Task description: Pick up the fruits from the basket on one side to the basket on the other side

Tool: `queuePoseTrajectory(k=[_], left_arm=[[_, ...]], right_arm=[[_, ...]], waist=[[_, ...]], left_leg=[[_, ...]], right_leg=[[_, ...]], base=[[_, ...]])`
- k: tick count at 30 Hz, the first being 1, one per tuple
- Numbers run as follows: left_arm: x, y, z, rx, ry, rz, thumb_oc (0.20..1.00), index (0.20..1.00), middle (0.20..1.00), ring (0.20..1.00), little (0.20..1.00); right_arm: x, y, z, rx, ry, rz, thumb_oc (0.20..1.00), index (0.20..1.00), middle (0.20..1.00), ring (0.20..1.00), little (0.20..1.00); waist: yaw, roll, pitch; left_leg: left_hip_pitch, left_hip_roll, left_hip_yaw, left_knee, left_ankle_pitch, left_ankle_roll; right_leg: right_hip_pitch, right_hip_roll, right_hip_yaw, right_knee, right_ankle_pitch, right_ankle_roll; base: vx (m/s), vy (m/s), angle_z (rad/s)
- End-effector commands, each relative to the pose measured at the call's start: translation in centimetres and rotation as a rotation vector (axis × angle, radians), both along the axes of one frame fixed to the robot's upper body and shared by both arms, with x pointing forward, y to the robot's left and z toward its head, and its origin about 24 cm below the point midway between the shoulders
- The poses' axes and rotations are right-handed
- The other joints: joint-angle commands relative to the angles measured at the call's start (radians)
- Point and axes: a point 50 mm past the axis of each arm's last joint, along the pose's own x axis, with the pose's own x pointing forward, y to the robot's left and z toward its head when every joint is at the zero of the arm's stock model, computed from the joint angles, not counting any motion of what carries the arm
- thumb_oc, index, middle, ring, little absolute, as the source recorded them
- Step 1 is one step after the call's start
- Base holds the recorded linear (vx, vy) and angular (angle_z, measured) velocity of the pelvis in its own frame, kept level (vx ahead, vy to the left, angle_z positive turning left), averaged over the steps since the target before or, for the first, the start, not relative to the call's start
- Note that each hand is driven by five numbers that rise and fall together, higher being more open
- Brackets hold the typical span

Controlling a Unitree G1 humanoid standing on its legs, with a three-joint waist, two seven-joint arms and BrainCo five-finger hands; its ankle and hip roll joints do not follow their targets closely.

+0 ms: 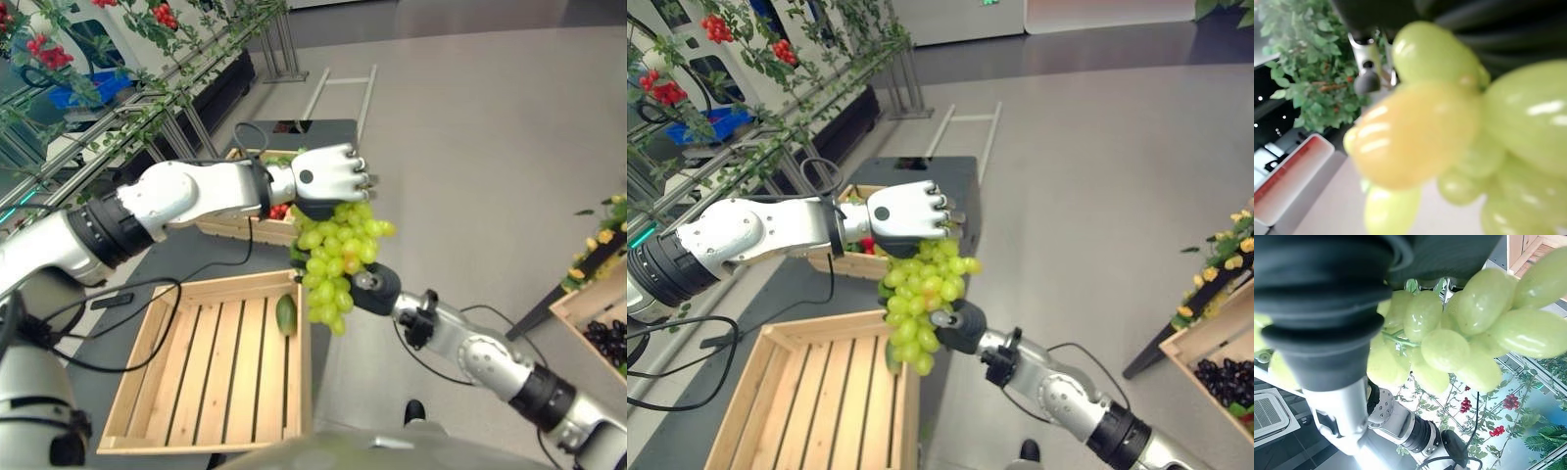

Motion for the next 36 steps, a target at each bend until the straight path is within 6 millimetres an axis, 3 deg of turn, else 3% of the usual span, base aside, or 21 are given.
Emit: queuePoseTrajectory(k=[1,2,27,28,32,33,36], left_arm=[[1.9,2.2,2.0,-0.051,-0.081,0.132,0.2,0.2,0.2,0.2,0.2],[1.9,2.3,2.0,-0.055,-0.079,0.134,0.2,0.2,0.2,0.2,0.2],[2.1,2.4,0.9,-0.129,0.002,0.158,0.2,0.2,0.2,0.2,0.2],[2.2,2.6,0.5,-0.196,0.056,0.179,1.0,1.0,1.0,1.0,1.0],[2.2,3.0,-0.3,-0.385,0.201,0.219,1.0,1.0,1.0,1.0,1.0],[2.6,4.1,-1.4,-0.572,0.331,0.276,1.0,1.0,1.0,1.0,1.0],[2.4,6.1,-4.3,-0.856,0.567,0.368,1.0,1.0,1.0,1.0,1.0]], right_arm=[[-0.1,1.5,5.7,0.287,-0.181,0.024,0.423,0.423,0.423,0.423,0.423],[-0.1,1.5,5.7,0.287,-0.182,0.019,0.2,0.2,0.2,0.2,0.2],[-0.1,0.5,4.8,0.256,-0.156,-0.038,0.2,0.2,0.2,0.2,0.2],[0.0,0.0,5.1,0.262,-0.177,-0.077,0.2,0.2,0.2,0.2,0.2],[0.4,-1.4,5.6,0.256,-0.229,-0.168,0.2,0.2,0.2,0.2,0.2],[0.7,-2.7,5.7,0.253,-0.257,-0.263,0.2,0.2,0.2,0.2,0.2],[1.2,-4.5,4.9,0.248,-0.242,-0.41,0.2,0.2,0.2,0.2,0.2]], waist=[[-0.015,-0.078,-0.004],[-0.015,-0.078,-0.004],[-0.03,-0.086,-0.001],[-0.035,-0.087,0.005],[-0.043,-0.082,0.008],[-0.051,-0.086,0.018],[-0.069,-0.076,0.024]], left_leg=[[-0.019,-0.011,-0.038,-0.003,0.051,-0.02],[-0.019,-0.011,-0.038,-0.003,0.051,-0.02],[-0.017,-0.002,-0.04,-0.006,0.057,-0.023],[-0.018,0.001,-0.039,-0.004,0.06,-0.025],[-0.019,0.016,-0.037,-0.004,0.068,-0.031],[-0.025,0.028,-0.037,0.002,0.076,-0.035],[-0.038,0.059,-0.021,0.014,0.089,-0.049]], right_leg=[[0.189,-0.065,0.019,-0.027,-0.1,0.132],[0.189,-0.065,0.019,-0.027,-0.1,0.132],[0.181,-0.056,0.034,-0.019,-0.105,0.127],[0.174,-0.05,0.04,-0.013,-0.108,0.123],[0.166,-0.034,0.053,-0.012,-0.114,0.113],[0.157,-0.023,0.062,-0.009,-0.117,0.106],[0.133,0.006,0.09,-0.001,-0.122,0.09]], base=[[0.0,0.0,0.0],[0.0,0.0,0.0],[0.0,0.0,0.0],[-0.02,-0.035,-0.04],[-0.04,-0.06,-0.04],[-0.07,-0.109,-0.07],[-0.08,-0.14,-0.15]])
